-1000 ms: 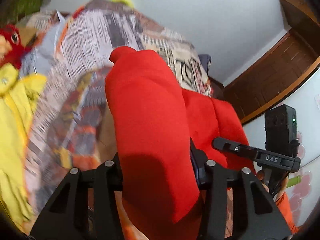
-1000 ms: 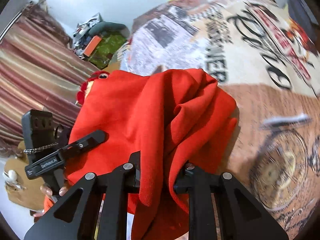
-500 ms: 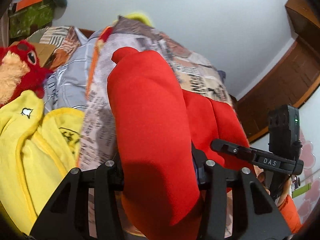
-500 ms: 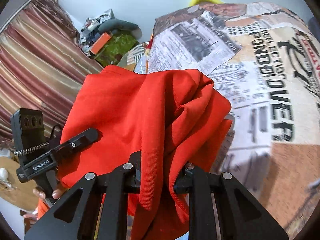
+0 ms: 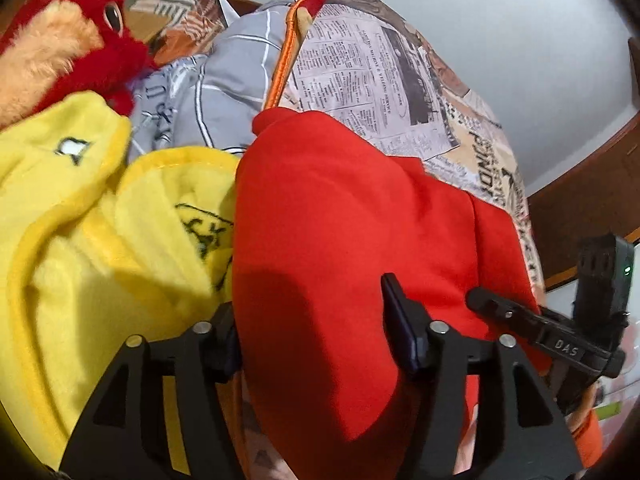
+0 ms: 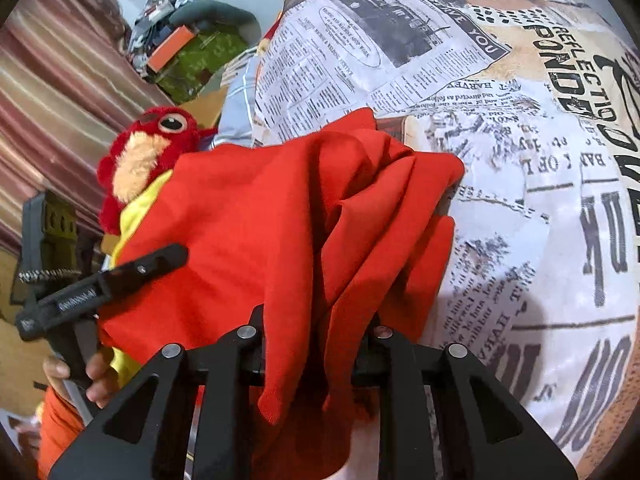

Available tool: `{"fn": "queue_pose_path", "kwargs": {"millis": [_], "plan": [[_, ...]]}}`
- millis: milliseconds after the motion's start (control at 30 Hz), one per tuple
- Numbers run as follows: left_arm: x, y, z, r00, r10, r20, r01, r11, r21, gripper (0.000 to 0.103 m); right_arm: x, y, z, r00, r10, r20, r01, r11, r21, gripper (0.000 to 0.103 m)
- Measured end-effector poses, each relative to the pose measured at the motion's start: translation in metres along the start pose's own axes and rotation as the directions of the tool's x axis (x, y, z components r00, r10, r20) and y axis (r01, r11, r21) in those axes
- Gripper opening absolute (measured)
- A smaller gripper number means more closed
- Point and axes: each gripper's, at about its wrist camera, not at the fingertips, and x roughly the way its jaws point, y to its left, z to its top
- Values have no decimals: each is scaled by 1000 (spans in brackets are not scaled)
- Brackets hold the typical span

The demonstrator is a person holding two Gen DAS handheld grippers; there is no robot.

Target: Fold large clothes

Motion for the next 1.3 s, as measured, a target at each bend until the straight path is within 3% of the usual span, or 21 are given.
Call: {"fn": "queue_pose_path", "kwargs": {"millis": [167,333,433,733,967,1167,1300], "plan": [[-21,-23,-14,995,97,28,-100,990,95,68,-11,5,-12,994,-110,-7,109,992,-59,33],[-39,-32,-37,983,170,68,-179,970,164,72,-19,5,-26,989,-148,-13,147,986,-81,40],[-47,-30,-53,965,235,118,-254,951,177,82,-22,6,-37,985,-175,-11,173,980,-98,45],[-53,-22,-74,966,239,97,-246,966,73,82,-38,6,-53,986,-167,-22,165,985,-56,48],[-92,-46,-83,965,245,96,-253,964,83,79,-102,39,-59,974,-199,113,212,969,-125,48],[-167,-88,-97,954,188,233,-216,971,104,79,-180,83,-77,947,-149,285,211,957,-199,48],[-234,-129,-115,913,141,383,-218,962,164,79,-234,111,-94,908,-99,408,207,951,-230,48]]}}
